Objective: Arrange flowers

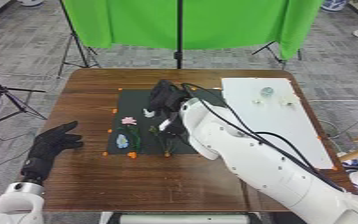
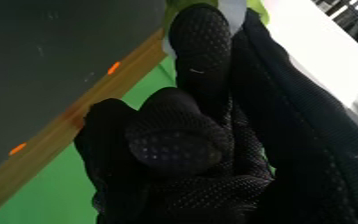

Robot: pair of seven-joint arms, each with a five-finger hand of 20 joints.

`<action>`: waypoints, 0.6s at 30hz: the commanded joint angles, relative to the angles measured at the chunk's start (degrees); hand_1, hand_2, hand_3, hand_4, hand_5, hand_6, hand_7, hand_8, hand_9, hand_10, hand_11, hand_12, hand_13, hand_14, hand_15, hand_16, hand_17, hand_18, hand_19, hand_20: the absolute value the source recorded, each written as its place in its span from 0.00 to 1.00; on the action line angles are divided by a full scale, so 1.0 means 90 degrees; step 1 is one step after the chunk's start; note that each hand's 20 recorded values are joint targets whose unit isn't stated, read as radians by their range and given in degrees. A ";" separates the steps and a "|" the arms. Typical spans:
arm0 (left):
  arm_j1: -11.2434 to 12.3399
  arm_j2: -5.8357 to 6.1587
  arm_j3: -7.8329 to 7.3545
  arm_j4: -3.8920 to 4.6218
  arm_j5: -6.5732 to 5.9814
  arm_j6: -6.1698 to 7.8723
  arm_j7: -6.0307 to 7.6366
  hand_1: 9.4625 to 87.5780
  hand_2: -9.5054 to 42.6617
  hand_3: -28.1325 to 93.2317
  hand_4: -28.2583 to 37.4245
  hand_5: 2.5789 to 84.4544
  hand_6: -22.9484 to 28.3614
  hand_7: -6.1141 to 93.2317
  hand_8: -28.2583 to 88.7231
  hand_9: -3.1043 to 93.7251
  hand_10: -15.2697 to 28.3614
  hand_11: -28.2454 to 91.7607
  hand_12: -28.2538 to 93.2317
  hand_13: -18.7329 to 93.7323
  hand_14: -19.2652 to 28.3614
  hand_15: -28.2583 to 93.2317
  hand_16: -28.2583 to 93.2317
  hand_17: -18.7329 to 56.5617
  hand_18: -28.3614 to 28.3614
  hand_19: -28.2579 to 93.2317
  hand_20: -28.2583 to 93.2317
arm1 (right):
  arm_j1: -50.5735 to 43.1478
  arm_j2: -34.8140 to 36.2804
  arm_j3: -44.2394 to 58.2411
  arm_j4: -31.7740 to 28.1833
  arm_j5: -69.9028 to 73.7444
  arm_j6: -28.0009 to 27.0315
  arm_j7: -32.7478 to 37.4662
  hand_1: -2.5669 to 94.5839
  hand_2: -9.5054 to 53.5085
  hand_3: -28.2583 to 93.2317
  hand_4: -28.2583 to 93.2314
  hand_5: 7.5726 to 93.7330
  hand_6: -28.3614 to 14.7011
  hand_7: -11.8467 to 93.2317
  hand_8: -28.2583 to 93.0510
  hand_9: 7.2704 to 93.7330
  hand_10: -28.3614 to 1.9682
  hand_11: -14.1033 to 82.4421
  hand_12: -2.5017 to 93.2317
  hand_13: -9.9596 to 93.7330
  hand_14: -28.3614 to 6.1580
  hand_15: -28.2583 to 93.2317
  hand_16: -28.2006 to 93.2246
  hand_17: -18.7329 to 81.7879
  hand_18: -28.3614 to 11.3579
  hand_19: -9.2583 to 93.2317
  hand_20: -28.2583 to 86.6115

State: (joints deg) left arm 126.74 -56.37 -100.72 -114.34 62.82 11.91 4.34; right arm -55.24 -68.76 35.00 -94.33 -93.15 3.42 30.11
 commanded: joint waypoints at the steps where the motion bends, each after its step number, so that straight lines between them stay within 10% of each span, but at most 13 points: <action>1: -0.0029 -0.0021 0.0062 0.0059 -0.0014 0.0025 -0.0010 0.19 0.59 0.76 0.05 0.52 0.55 0.17 0.19 0.57 0.72 0.46 0.35 0.59 0.85 0.52 0.21 0.42 0.78 0.45 0.42 | 0.0056 -0.0210 -0.0164 0.0191 -0.0290 -0.0142 0.0060 0.65 0.00 0.71 0.12 0.78 0.61 0.39 0.38 0.95 0.63 0.36 0.53 0.97 0.78 0.72 0.55 0.82 0.36 1.00 0.75; 18: -0.0032 -0.0033 0.0044 0.0064 -0.0016 -0.0007 -0.0041 0.19 0.56 0.76 0.04 0.52 0.55 0.17 0.19 0.57 0.72 0.46 0.35 0.59 0.85 0.52 0.21 0.41 0.78 0.45 0.42 | 0.0099 -0.0180 -0.0390 0.0620 -0.0936 -0.0125 0.0085 0.63 0.00 0.72 0.12 0.77 0.62 0.39 0.37 0.92 0.62 0.44 0.50 0.96 0.76 0.73 0.54 0.81 0.35 1.00 0.75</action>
State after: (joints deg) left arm 126.24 -56.36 -100.41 -114.15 62.83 11.90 4.43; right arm -54.78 -70.40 31.85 -89.34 -100.39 1.98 30.77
